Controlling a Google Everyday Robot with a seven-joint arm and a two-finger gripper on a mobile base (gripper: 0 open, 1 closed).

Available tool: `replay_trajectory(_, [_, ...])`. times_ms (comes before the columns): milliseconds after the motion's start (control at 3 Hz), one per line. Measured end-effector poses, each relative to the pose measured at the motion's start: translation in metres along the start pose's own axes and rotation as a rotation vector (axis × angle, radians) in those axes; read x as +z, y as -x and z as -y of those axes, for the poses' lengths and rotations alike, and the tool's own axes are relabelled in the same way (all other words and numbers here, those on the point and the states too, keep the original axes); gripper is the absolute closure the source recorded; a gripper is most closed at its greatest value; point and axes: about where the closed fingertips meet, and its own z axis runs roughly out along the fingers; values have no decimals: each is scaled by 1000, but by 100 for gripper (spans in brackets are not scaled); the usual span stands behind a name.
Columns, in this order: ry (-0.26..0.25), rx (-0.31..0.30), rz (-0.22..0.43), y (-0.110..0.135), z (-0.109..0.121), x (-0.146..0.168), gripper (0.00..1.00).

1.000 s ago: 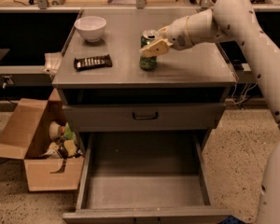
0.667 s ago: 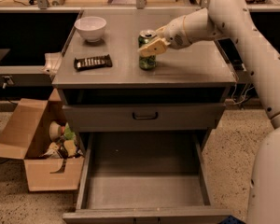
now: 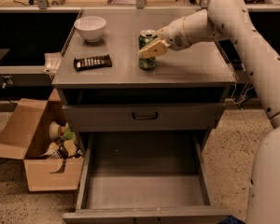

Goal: Pick green can from middle drawer and place on counter

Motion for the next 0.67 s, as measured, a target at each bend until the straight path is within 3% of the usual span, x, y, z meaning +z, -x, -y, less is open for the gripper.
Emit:
replay_trajectory(333, [0, 0, 0, 0, 0, 0, 0])
replay_trajectory(667, [0, 0, 0, 0, 0, 0, 0])
